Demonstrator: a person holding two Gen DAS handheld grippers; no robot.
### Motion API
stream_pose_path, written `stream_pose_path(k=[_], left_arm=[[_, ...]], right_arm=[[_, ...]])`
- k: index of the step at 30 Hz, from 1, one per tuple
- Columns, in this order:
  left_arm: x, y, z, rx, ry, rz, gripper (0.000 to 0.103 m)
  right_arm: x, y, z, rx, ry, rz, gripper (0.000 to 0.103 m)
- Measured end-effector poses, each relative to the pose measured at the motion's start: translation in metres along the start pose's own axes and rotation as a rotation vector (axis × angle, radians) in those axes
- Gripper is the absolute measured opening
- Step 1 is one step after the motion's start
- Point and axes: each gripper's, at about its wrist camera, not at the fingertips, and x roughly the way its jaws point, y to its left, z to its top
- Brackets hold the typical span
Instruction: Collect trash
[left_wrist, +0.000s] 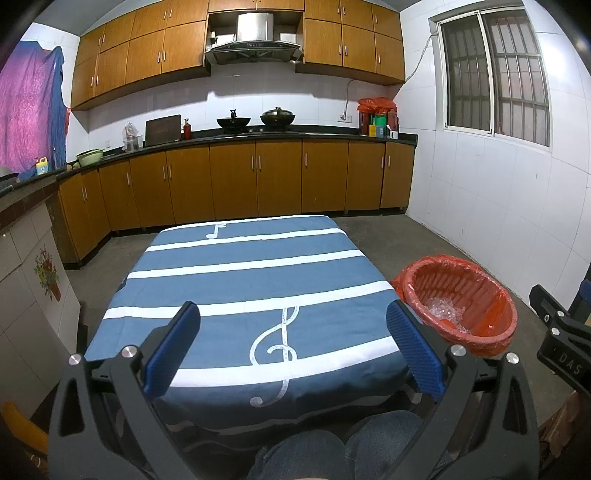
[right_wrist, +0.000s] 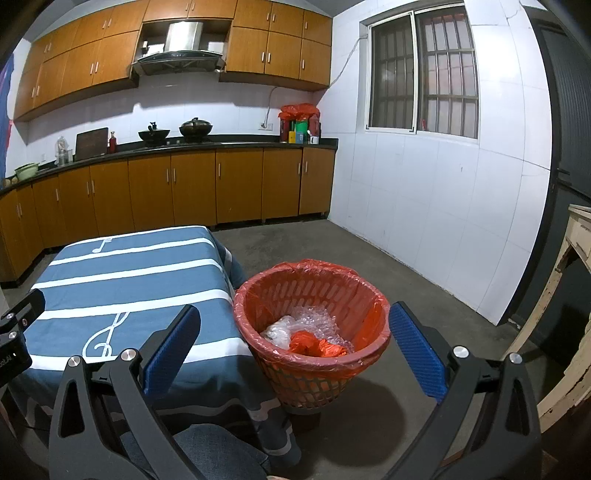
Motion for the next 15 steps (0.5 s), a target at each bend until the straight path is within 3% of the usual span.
stream_pose_path(k=[15], left_arm=[[0.0013, -0.0016, 0.0027, 0.003, 0.002, -0.005, 0.099]], right_arm=[[0.001, 0.0026, -0.0012, 0.009, 0.012, 0.002, 0.101]])
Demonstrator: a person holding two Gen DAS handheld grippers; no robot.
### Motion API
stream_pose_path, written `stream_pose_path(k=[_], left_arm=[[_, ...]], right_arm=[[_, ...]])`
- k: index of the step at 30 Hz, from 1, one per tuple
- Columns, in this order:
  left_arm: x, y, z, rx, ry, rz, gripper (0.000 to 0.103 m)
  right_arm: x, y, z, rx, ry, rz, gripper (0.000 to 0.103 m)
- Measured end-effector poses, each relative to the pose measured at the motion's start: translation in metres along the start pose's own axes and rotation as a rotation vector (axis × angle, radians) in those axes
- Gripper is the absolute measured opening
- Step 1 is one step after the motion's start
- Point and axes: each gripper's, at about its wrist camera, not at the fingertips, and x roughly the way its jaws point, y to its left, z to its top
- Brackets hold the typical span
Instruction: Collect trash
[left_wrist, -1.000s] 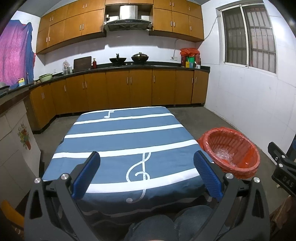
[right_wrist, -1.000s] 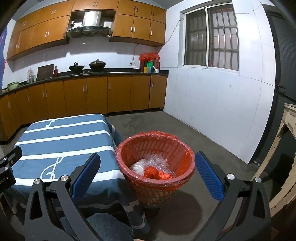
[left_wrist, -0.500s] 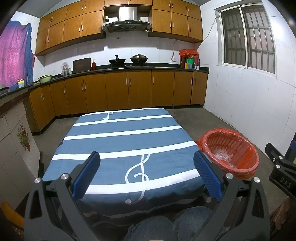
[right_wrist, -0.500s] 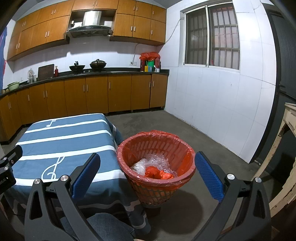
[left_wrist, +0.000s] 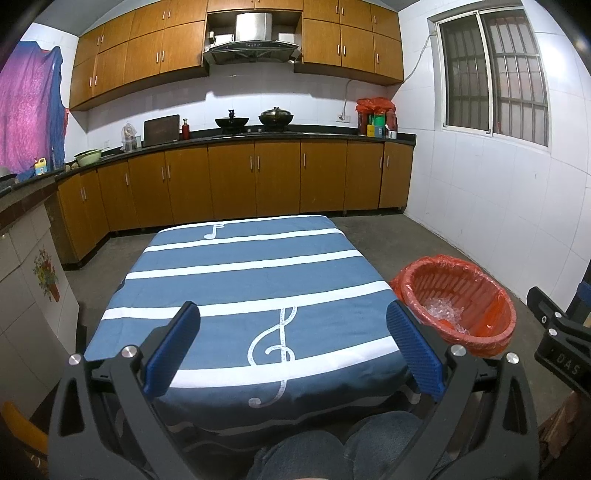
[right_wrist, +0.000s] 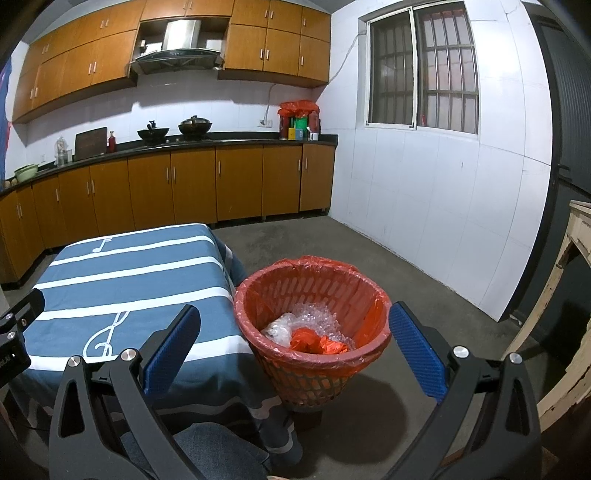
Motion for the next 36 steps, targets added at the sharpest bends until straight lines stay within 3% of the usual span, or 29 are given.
stream_pose_path(k=[36], left_arm=[[0.0003, -0.0006, 0.0002, -0.001, 0.003, -0.001, 0.099]], right_arm=[[0.0026, -0.0016, -0.0028, 0.009, 0.009, -0.001, 0.101]])
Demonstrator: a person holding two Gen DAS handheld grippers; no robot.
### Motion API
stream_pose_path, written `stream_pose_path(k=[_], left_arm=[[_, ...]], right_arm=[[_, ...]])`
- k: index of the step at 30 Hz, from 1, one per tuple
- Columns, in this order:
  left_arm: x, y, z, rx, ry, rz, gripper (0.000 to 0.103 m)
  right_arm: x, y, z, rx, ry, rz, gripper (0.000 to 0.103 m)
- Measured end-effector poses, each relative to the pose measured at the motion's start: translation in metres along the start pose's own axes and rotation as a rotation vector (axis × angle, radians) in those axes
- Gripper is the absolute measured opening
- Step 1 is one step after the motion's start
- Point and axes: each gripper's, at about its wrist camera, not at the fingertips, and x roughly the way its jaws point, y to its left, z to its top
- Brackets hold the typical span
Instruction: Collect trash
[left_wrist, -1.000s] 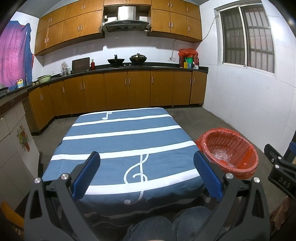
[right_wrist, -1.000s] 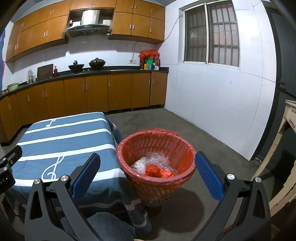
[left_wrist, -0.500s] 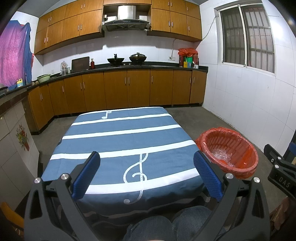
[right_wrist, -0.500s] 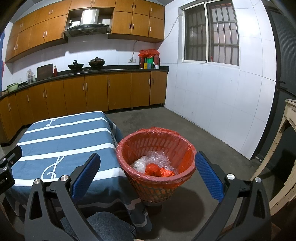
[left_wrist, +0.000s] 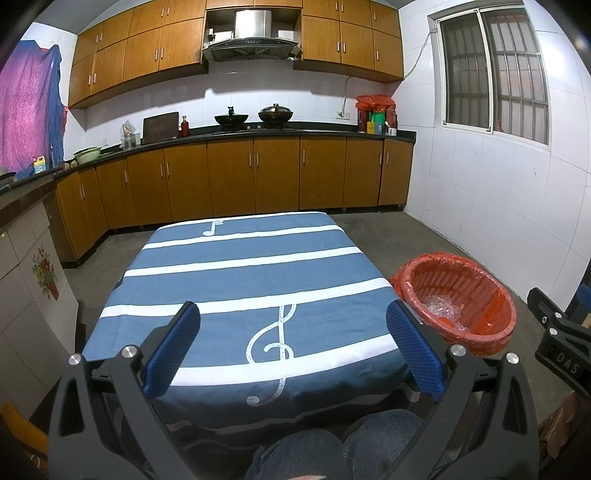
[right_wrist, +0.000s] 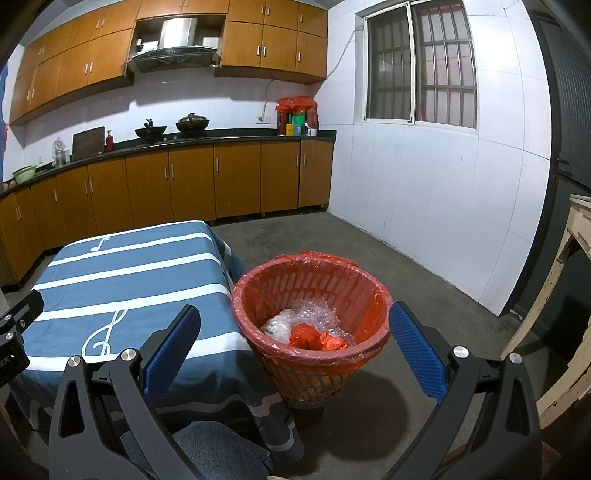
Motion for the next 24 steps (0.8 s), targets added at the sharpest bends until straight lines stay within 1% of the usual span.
stream_pose_path(k=[9, 15, 24], left_arm=[[0.001, 0.0, -0.002, 0.006, 0.003, -0.002, 0.099], [0.002, 0.0, -0.003, 0.006, 0.004, -0.001, 0.099], [0.004, 0.001, -0.008, 0.008, 0.005, 0.0, 0.099]], right_arm=[[0.0, -0.001, 0.001, 0.0, 0.001, 0.0, 0.101], [-0.002, 0.0, -0.007, 0.006, 0.007, -0.001, 0.101], [0.002, -0.001, -0.009, 0.01, 0.017, 0.002, 0.101]])
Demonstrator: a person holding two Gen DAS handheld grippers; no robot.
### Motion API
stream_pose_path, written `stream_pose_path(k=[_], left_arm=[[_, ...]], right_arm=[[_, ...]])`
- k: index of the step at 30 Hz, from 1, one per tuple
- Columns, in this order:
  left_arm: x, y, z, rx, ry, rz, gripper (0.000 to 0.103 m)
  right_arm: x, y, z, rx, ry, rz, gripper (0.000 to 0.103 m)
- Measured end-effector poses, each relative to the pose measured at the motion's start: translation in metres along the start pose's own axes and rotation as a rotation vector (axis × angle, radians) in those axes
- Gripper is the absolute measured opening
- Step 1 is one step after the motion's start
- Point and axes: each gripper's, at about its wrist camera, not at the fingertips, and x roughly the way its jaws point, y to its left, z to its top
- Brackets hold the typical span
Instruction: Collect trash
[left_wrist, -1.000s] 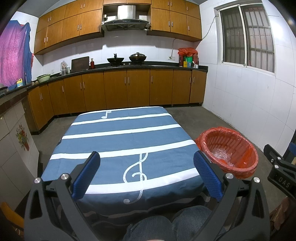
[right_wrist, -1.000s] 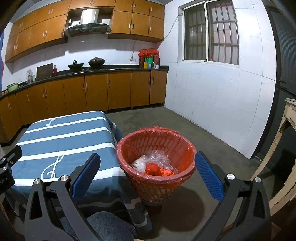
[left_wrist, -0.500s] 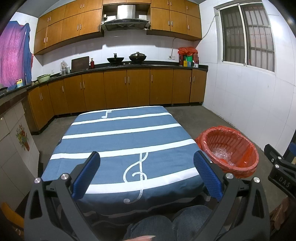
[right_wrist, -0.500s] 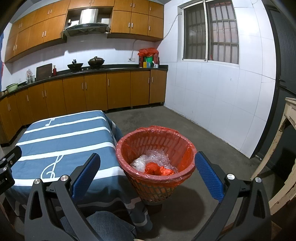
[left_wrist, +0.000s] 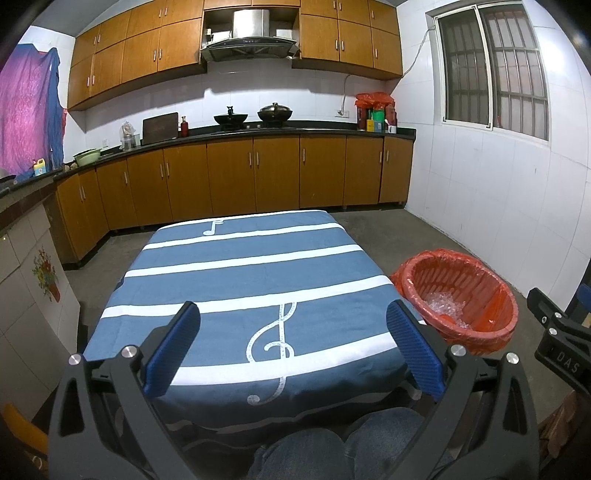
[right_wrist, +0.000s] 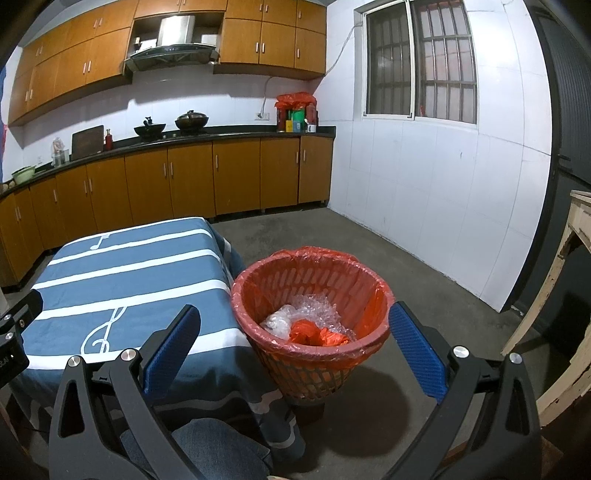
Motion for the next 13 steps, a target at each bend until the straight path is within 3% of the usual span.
stream_pose_path(k=[13], left_arm=[[0.0026, 0.003, -0.0001, 0.003, 0.013, -0.007, 0.099]], right_arm=[[-0.0007, -0.0005, 0.0013, 0.006, 0.007, 0.002, 0.101]])
